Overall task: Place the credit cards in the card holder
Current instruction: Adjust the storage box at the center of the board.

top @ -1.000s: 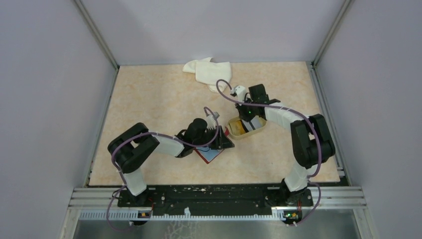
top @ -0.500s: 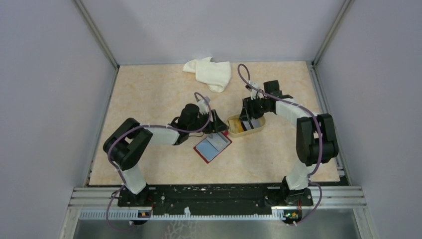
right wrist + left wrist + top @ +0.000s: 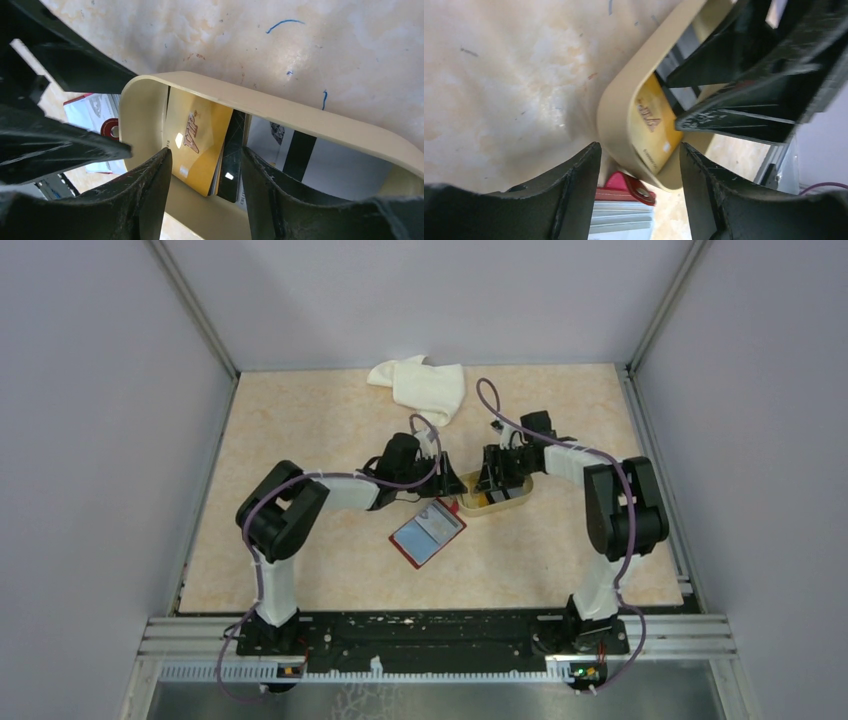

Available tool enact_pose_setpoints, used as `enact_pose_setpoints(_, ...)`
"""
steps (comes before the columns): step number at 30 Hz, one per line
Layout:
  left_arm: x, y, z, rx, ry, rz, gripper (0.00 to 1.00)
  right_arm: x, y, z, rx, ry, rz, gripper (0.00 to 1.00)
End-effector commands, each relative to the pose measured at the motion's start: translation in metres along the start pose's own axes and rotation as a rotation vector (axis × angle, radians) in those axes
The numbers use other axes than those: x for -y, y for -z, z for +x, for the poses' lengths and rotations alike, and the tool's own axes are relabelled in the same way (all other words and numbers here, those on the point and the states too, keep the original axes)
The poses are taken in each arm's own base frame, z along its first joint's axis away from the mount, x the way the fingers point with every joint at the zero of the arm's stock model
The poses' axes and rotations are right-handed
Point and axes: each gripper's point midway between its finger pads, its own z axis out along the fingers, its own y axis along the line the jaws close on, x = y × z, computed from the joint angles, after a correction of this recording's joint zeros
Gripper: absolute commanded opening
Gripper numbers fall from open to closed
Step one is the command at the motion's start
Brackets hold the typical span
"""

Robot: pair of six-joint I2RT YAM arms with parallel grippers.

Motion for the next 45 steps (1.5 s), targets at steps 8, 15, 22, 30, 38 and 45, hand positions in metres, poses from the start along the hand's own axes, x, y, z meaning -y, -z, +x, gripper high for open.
enact_pose_setpoints(8,-0.007,-0.011,0.008,-0.062,-0.009,-0.020,0.47,-0.022,-0.006,-0.001,-0.016,-0.027,-0.111,0.50)
enact_pose_setpoints(15,-0.003,-0.012,0.003,-0.059,-0.010,-0.017,0.35,-0.055,0.009,-0.012,0.026,-0.041,-0.247,0.47)
enact_pose_setpoints(22,-0.001,-0.014,0.000,-0.054,0.004,-0.017,0.28,-0.064,0.017,-0.015,0.047,-0.081,-0.304,0.44)
enact_pose_setpoints(30,-0.001,-0.020,-0.004,-0.052,0.028,-0.025,0.20,-0.055,0.015,-0.014,0.055,-0.125,-0.278,0.38)
enact_pose_setpoints(38,0.000,-0.024,-0.003,-0.052,0.077,-0.016,0.10,-0.052,0.012,-0.015,0.081,-0.201,-0.296,0.34)
enact_pose_setpoints(45,0.002,-0.021,0.001,-0.033,0.129,-0.003,0.04,-0.040,0.009,-0.019,0.141,-0.247,-0.224,0.35)
